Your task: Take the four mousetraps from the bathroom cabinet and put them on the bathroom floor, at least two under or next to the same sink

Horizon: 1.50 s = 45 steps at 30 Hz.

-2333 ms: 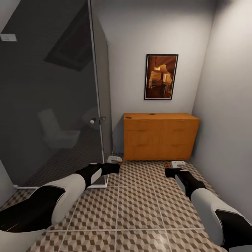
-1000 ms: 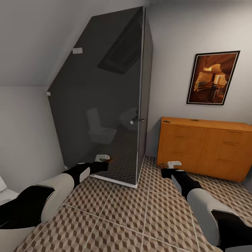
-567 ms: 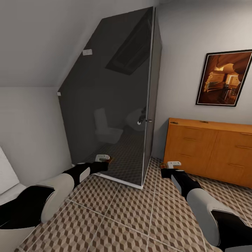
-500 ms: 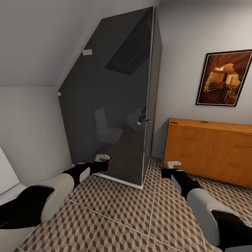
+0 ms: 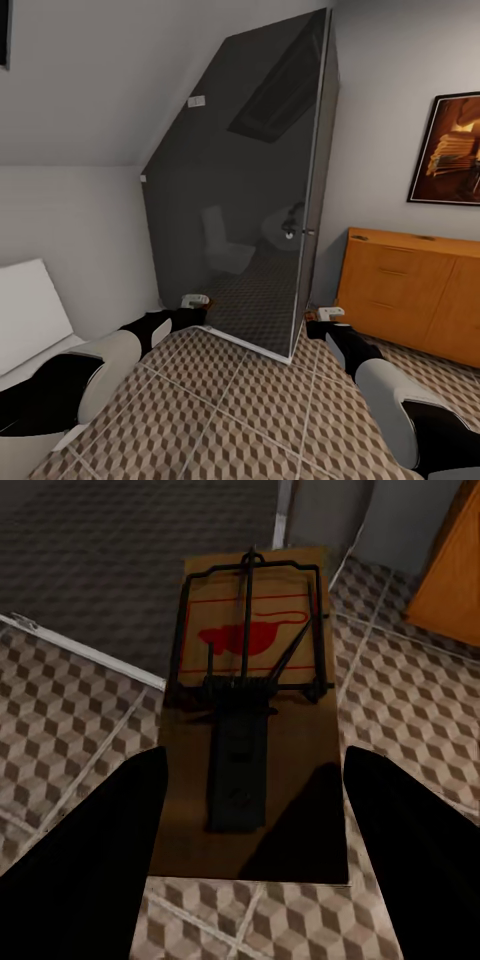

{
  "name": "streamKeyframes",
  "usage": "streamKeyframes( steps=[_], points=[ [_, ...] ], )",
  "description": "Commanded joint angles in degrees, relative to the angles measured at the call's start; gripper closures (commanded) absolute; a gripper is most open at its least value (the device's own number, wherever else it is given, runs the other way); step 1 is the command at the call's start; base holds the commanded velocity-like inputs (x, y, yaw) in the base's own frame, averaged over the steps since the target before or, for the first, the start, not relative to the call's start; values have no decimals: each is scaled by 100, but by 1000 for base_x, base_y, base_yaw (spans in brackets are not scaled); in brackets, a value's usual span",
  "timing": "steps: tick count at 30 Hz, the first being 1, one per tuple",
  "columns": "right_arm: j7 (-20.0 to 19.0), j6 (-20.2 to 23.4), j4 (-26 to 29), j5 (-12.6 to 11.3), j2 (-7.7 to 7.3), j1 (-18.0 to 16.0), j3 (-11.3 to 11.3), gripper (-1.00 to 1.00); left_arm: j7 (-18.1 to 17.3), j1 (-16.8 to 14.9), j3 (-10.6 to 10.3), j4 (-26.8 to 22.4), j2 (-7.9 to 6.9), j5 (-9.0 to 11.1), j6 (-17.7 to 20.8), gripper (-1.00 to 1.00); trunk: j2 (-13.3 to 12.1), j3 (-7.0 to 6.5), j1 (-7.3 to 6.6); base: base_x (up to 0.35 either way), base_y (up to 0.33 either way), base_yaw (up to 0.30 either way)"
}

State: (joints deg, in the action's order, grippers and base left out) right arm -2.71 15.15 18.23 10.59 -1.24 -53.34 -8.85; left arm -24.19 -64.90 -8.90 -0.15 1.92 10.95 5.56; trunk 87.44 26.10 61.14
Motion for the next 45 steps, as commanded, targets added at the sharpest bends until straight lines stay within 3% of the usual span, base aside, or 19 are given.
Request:
streamKeyframes(
  steps=[1, 24, 37, 45],
  points=[
    [-28, 32, 14, 57, 5, -1, -47, 100, -3, -5, -41, -2, 2, 39, 24, 100, 4, 7, 0, 0, 0, 297],
    [-28, 29, 14, 56, 7, -1, -47, 100, -1, -5, -42, -2, -35, 40, 16, 100, 4, 7, 0, 0, 0, 300],
    [-28, 32, 14, 49, 84, -1, -47, 100, -7, -5, -39, 6, -26, 56, 23, 100, 4, 7, 0, 0, 0, 300],
    [-22, 32, -54, 61, 218, -1, -47, 100, -8, -5, -40, -2, -31, 245, 25, 100, 4, 7, 0, 0, 0, 300]
  ],
)
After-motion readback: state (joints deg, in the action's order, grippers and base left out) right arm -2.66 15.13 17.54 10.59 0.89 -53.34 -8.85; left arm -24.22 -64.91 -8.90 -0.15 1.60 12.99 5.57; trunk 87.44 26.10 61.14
